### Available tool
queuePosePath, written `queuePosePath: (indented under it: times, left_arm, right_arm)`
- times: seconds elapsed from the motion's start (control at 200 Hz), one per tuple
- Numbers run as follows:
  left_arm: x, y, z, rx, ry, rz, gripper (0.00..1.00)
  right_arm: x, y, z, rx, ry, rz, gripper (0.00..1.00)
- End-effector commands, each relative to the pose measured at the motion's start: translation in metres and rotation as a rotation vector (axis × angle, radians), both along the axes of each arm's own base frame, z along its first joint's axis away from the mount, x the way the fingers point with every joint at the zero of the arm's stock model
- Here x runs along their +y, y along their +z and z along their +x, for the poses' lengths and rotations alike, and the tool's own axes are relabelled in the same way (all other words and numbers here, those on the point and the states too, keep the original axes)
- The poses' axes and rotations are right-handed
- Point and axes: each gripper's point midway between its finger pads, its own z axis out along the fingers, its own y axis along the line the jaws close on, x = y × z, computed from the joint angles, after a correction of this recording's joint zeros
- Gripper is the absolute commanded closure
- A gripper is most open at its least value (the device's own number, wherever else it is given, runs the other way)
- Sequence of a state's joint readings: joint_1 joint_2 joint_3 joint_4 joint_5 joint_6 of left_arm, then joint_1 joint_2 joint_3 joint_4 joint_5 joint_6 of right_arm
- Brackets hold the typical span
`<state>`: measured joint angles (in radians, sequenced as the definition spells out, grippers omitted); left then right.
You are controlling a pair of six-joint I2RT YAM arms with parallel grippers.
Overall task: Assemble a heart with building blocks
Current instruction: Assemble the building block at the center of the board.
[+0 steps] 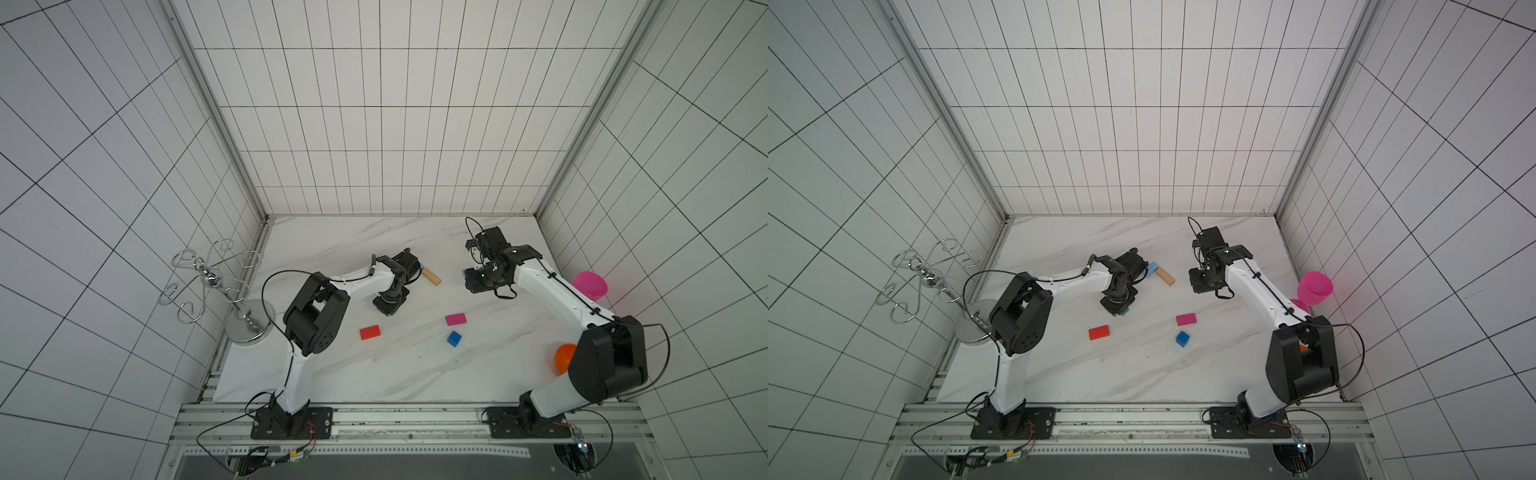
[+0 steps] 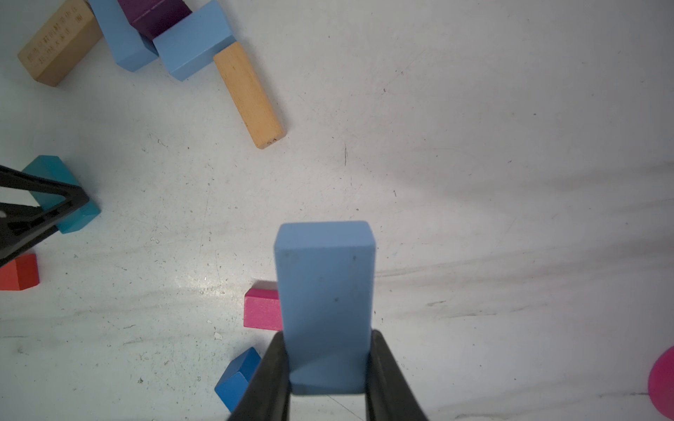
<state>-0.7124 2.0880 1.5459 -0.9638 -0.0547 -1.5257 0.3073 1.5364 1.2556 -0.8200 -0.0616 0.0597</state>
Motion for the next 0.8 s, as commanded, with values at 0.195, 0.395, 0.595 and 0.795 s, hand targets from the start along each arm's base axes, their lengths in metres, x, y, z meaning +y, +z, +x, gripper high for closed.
queuePosePath:
  times: [0.195,0.395,0.595,0.795]
  left_arm:
    - [-0.008,0.000,0.023,-0.011,-0.016,0.034,0.76]
    - [-0.006,0.002,0.042,-0.019,-0.037,0.008,0.76]
    - [-0.003,0.001,0.060,-0.022,-0.044,-0.016,0.76]
    - [0.001,-0.008,0.064,-0.006,-0.040,-0.007,0.76]
  right_arm:
    - [-0.011,-0.002,-0.013,0.038,-0.006,-0.041,1.00]
    - [-0.010,-0.005,-0.015,0.050,-0.015,-0.030,1.00]
    - [-0.009,-0.007,-0.012,0.053,-0.017,-0.034,1.00]
    - [-0.007,-0.009,-0.008,0.060,-0.015,-0.033,1.00]
